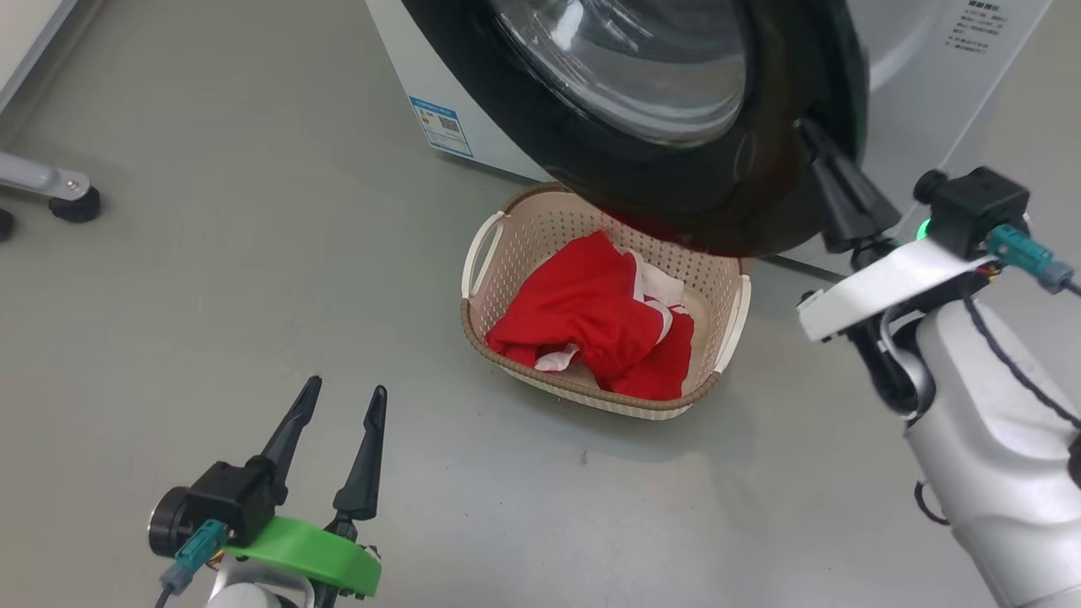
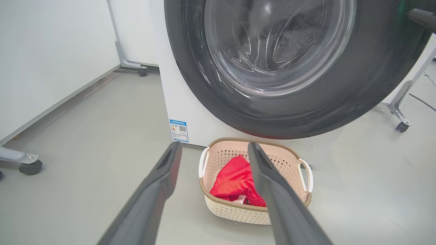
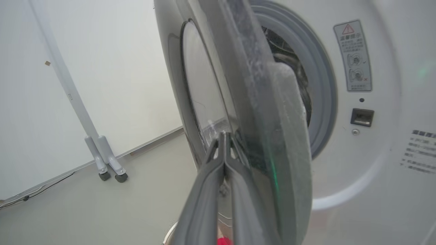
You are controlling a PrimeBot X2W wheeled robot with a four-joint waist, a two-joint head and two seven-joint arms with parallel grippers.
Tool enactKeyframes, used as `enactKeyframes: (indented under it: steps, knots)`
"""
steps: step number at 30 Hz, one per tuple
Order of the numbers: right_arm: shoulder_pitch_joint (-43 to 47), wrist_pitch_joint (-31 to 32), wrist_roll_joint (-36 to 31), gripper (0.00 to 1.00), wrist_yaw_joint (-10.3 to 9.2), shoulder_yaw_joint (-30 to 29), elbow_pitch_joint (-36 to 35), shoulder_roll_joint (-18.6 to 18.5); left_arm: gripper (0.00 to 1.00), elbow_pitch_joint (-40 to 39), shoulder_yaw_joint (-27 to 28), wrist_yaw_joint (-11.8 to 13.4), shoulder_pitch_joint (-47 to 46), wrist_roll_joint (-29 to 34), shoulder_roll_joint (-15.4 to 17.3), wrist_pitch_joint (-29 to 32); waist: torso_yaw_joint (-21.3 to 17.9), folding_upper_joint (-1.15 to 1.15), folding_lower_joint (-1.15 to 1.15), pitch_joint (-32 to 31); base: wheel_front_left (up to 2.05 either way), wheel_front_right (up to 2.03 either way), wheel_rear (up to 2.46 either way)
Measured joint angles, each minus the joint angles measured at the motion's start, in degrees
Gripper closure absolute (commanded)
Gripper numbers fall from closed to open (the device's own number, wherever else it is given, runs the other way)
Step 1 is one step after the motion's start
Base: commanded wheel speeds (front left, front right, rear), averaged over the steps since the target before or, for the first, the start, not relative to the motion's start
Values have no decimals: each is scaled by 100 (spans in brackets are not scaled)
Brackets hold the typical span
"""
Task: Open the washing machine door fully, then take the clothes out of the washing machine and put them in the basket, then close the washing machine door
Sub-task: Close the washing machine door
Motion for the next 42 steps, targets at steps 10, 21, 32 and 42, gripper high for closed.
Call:
enactKeyframes:
  steps: [10, 21, 32, 42]
  knots:
    - [-835, -1, -99, 100, -151, -332, 638, -346, 0, -63, -256, -1, -207, -89, -18, 0, 91, 0, 0, 265, 0, 0, 0]
    - [-1899, 52, -146, 100, -308, -563, 1238, -480, 0, -99, -522, -40, -413, -272, -45, 0, 298, 0, 0, 667, 0, 0, 0]
    - [-2553, 86, -345, 100, -369, -441, 1773, -482, 0, -115, -580, -40, -644, -512, -92, 0, 409, 0, 0, 963, 0, 0, 0]
    - [-1825, 58, -165, 100, 20, -185, 1964, -140, 0, -100, -226, -40, -661, -480, -100, 0, 165, 0, 0, 735, 0, 0, 0]
